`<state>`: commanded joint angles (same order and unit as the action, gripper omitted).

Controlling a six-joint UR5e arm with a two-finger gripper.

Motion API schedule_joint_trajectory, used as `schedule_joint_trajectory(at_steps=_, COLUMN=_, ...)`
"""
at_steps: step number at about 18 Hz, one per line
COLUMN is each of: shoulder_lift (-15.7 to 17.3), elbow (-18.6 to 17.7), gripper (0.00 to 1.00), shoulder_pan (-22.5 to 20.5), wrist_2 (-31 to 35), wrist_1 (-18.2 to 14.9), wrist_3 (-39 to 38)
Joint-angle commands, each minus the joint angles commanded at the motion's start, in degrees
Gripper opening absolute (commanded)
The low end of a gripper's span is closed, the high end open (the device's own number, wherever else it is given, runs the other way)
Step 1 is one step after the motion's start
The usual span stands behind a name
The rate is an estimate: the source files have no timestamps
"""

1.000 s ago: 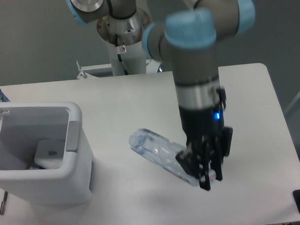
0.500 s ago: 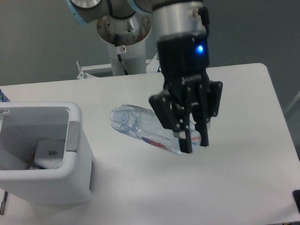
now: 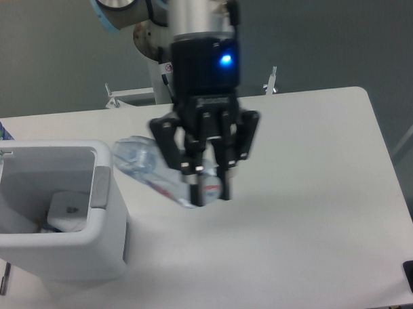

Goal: Place the trash in the trash can
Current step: 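Carry the bottle over the white bin and lower it in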

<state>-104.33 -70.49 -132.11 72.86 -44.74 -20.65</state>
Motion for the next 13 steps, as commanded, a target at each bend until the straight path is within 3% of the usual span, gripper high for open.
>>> schedule_joint_trajectory(at_steps=6, shoulder_lift=-0.61, elbow=-1.14, gripper=0.23, shoulder_pan=5.71, wrist_2=0.0, wrist_1=0.0, wrist_3=-0.7)
schedule_joint_trajectory(at_steps=13, shoulder_lift=-2.37, elbow=-1.41, gripper=0.26, shoulder_pan=8.53, wrist_2=0.0, wrist_1=0.0, wrist_3=-0.53)
